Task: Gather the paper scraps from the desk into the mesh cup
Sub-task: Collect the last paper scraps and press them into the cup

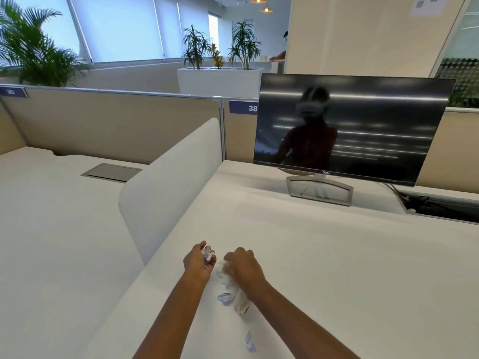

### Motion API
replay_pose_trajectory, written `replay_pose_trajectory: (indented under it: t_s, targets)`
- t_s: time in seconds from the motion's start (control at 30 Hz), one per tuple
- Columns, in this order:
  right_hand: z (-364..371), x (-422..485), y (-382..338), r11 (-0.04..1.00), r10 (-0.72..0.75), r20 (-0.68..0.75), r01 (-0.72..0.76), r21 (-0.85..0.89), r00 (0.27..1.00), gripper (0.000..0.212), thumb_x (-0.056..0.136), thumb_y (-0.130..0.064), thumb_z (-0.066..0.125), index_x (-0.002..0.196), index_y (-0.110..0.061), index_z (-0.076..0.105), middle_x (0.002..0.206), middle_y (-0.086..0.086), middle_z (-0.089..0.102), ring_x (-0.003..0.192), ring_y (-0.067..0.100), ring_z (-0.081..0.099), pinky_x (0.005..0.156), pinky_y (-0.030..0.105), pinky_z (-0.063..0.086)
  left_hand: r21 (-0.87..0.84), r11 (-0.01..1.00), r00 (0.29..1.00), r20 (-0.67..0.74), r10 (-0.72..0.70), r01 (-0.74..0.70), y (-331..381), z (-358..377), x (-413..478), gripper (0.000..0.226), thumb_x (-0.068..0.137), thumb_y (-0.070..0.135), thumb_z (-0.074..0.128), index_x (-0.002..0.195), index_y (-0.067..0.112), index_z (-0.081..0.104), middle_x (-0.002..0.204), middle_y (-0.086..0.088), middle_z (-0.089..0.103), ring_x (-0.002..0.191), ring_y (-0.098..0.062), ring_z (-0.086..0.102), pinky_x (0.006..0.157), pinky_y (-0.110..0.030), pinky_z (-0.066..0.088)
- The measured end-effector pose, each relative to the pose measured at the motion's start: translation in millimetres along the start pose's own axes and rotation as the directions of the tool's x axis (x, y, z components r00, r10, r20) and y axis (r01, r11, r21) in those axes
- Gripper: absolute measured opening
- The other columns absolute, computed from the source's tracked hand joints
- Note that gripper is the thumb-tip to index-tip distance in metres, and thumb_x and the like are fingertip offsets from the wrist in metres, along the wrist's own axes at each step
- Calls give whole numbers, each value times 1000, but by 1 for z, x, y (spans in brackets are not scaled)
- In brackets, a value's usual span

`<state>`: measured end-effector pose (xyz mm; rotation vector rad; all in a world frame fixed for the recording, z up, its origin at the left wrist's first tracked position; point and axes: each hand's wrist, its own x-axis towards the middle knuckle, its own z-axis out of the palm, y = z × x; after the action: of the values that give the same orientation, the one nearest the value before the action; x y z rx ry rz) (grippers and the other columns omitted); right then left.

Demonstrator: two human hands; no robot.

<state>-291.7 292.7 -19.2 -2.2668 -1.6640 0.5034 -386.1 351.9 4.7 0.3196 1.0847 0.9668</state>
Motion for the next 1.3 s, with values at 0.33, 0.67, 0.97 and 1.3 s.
replay_pose_trajectory:
  t_s: [0.33,0.67,0.97,1.3]
  targets:
    - [-38,-7,52,878,192,-253,-50,476,948,18,81,-8,60,96,-2,70,98,13,72,92,22,63,67,20,34,25,998,995,86,-54,52,-20,28,-2,30,98,2,35,71,7,48,56,-9,44,40,-15,40,32,-9,37]
    - [-92,-48,146,724,461,-365,-104,682,809,13,79,-2,64,90,-2,71,68,-1,57,72,19,56,59,11,39,11,973,946,233,-225,229,-81,108,-32,30,97,3,35,70,3,47,67,-13,42,40,-21,50,33,-13,46]
    - [-150,-100,256,688,578,-431,-130,714,693,15,79,-1,66,93,1,71,78,8,61,80,28,61,79,34,48,128,921,859,334,-389,367,-166,189,-75,25,96,3,34,73,2,46,69,-12,41,57,-22,39,35,-18,48]
    - [-226,-154,397,719,626,-550,-137,681,552,17,81,0,64,97,0,68,88,14,65,79,24,56,52,-1,38,180,872,775,401,-488,456,-264,283,-125,22,94,4,36,73,4,43,74,-13,41,62,-23,42,45,-25,53]
